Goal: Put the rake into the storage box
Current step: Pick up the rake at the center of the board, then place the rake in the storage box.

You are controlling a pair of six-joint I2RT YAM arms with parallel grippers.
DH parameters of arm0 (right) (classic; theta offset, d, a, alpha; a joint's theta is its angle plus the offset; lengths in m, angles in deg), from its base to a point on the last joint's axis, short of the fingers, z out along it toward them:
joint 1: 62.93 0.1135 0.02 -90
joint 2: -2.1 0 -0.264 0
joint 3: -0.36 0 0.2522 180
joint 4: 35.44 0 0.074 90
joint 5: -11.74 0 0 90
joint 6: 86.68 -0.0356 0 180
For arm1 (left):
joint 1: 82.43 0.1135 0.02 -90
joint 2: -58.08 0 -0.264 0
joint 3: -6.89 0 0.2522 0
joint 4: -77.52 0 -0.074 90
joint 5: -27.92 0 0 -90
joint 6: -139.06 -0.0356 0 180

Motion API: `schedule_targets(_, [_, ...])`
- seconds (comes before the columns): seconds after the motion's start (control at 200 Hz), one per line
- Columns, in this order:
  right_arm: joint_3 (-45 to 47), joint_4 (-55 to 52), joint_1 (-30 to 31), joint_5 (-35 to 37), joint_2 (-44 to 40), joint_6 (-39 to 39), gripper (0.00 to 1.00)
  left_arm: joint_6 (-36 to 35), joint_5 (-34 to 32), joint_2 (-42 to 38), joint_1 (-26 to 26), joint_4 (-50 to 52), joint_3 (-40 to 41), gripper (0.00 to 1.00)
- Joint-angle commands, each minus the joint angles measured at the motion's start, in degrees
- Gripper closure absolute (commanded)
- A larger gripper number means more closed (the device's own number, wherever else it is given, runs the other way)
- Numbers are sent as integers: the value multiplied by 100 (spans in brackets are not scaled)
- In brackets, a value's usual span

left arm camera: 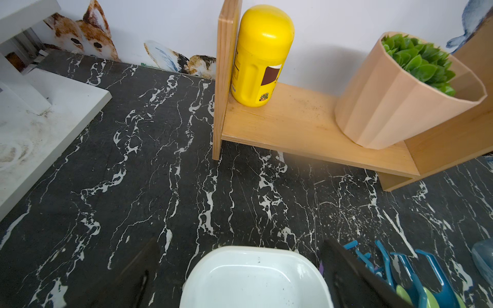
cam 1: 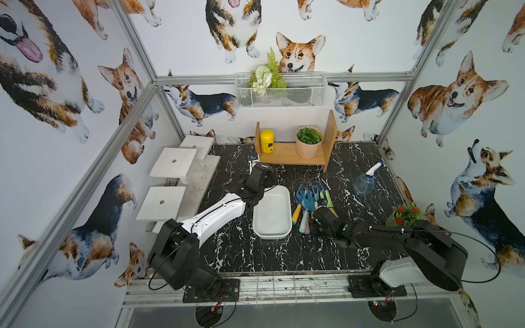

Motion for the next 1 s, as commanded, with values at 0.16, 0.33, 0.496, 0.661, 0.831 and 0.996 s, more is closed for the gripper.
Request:
schedule_targets(0.16, [67,-256,-4,144,-579,9,100,-128,336,-40,0,-424,42,0])
schedule_targets(0.33, [219,87,-10,132,-1523,28,100,-333,1178,179,-1,-244,-340,0])
schedule_targets(0.496, [815,1179,-46,-141,-2472,2,100,-406,2834,89,3,-1129,-101,0])
schedule_targets(0.661, [935,1558,-79,-424,-2685,125,100,-423,4524,344,-35,-1605,-127,0])
schedule_targets(0.831, [460,1377,-99,-542,-2308,457,100,-525,5660,593,-36,-1711,-146,1])
schedule_targets(0.996, [39,1373,-206,-655,-1870,594,100,-615,5996,570,-36,-1680,-68,2])
